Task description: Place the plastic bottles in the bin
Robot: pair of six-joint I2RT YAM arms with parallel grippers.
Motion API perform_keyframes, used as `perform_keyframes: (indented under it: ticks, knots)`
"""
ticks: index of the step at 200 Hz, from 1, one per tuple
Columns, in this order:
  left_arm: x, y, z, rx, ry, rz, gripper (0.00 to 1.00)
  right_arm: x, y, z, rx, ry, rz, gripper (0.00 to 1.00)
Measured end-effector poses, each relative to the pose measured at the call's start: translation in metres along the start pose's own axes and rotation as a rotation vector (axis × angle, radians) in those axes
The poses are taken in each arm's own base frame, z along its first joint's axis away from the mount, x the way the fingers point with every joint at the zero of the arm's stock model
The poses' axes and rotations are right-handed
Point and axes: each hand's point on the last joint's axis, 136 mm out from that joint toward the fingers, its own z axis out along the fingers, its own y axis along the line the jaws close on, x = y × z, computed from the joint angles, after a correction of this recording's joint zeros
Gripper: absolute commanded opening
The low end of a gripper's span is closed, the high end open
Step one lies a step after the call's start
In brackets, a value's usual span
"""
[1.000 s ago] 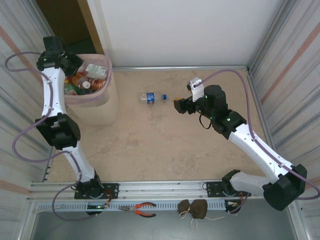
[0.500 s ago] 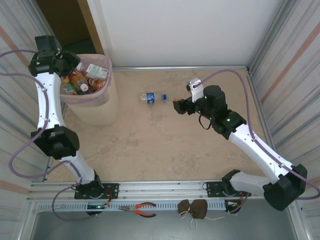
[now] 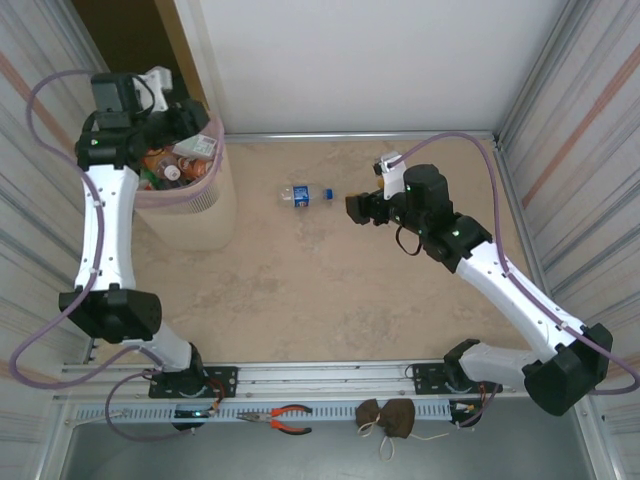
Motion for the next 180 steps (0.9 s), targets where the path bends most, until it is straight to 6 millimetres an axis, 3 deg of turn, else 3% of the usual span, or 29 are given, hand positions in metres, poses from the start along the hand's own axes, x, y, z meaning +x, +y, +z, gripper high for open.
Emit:
perform_keyframes:
  ticks: [24, 49, 78, 98, 135, 161, 180]
  knots:
    - [0.017, -0.048, 0.012, 0.143, 0.032, 0.199, 0.44, 0.004, -0.008, -0.001, 0.022, 0.017, 0.04, 0.83]
    - [0.049, -0.092, 0.032, 0.247, 0.089, 0.415, 0.48, 0.003, -0.021, -0.006, 0.056, 0.017, 0.081, 0.83]
    - [0.089, -0.122, 0.062, 0.302, 0.166, 0.614, 0.49, -0.003, -0.032, -0.021, 0.094, -0.012, 0.111, 0.83]
    - [0.116, -0.123, 0.091, 0.298, 0.231, 0.709, 0.49, -0.008, -0.035, -0.032, 0.105, -0.035, 0.119, 0.82]
    - [0.164, -0.1, 0.143, 0.259, 0.373, 0.809, 0.5, -0.014, -0.039, -0.046, 0.128, -0.062, 0.124, 0.83]
    - [0.182, -0.096, 0.173, 0.231, 0.422, 0.908, 0.5, -0.008, -0.042, -0.05, 0.142, -0.05, 0.127, 0.83]
    - [0.209, -0.094, 0.205, 0.224, 0.473, 0.984, 0.52, -0.005, -0.047, -0.054, 0.166, -0.043, 0.131, 0.83]
